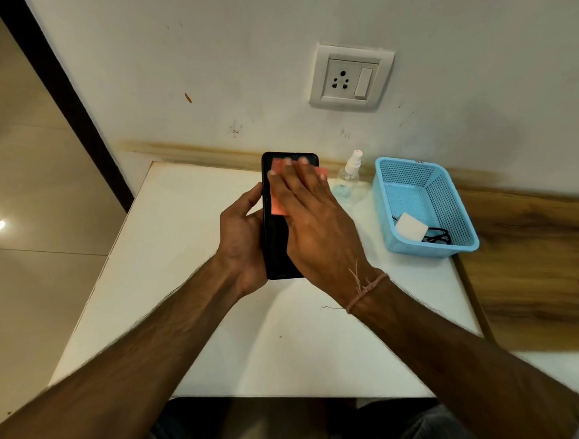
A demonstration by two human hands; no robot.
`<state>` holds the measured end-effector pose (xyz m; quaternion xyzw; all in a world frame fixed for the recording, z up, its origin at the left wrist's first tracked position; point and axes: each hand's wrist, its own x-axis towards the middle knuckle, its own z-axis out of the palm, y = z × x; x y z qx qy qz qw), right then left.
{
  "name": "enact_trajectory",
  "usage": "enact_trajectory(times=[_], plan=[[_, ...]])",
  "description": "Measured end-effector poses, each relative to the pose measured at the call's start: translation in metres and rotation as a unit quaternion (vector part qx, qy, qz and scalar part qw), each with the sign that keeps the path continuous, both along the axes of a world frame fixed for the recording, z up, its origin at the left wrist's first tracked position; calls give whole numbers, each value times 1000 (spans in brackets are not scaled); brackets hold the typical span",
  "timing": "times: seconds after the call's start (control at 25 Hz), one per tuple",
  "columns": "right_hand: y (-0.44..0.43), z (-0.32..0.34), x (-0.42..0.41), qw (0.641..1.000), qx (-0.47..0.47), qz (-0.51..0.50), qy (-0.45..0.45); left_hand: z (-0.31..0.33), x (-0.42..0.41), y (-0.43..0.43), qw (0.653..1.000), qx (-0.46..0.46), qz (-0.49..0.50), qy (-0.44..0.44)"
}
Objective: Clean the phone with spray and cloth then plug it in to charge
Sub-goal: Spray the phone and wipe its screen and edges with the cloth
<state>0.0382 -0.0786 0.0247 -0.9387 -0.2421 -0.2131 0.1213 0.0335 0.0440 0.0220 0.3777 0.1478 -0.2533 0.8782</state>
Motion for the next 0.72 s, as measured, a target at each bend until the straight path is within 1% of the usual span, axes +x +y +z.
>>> enact_trajectory(times=[0.24,0.36,0.52,0.6,0.72], plan=[[-12,-22,-37,994,-70,84,5,-7,3,5,998,-54,-27,-10],[-29,-24,-44,990,-91,111,-5,-9,4,6,999,-44,-19,-4],[-33,-8,-13,997,-66,42,-14,-7,1,2,1000,8,-1,-10],[-25,1,2,999,-48,13,-11,-5,0,1,1000,19,2,-6],[-13,2,7,999,-42,27,-9,-2,-2,1,1000,1,2,-6]])
